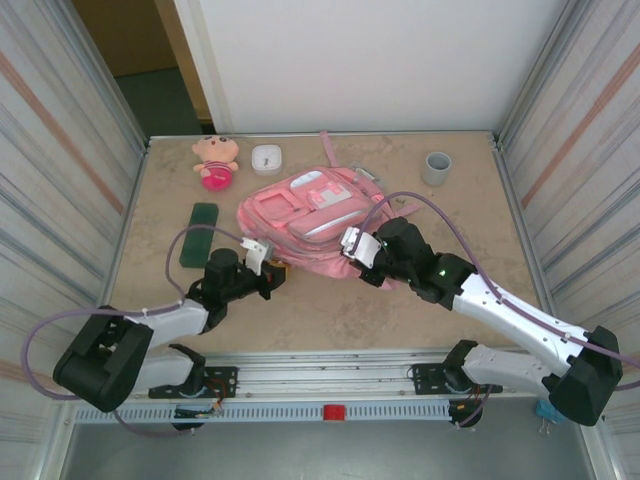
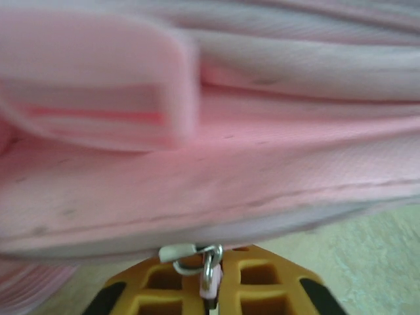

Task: Pack the student bag

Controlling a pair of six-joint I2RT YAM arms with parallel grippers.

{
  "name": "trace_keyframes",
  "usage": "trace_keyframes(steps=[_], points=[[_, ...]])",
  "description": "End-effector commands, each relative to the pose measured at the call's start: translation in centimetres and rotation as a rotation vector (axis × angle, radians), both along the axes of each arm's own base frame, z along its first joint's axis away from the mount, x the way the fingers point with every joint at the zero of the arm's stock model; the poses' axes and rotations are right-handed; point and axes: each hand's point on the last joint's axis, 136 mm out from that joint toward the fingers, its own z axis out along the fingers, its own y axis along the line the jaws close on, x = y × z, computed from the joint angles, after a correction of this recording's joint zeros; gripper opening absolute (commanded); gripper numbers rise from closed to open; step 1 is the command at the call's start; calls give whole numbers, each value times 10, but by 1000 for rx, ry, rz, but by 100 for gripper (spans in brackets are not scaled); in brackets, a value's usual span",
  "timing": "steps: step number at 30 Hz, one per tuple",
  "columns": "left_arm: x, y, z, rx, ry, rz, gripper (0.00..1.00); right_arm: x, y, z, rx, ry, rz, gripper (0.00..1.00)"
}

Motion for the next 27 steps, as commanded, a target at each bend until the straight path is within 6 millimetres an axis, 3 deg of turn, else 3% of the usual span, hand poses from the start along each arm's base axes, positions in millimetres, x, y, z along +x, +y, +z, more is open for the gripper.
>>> trace_keyframes(steps=[1, 11, 18, 27], points=[[-6, -16, 31, -18, -109, -98, 0, 22, 3, 47, 144, -93, -101, 0], [-38, -38, 58, -25, -122, -265, 0, 33, -1, 37, 180, -79, -219, 0], [-57, -56, 86, -84, -125, -388, 0, 31, 6, 25, 119, -109, -219, 0], [-71, -77, 104, -92, -106, -496, 0, 26, 21, 21, 160, -82, -207, 0]])
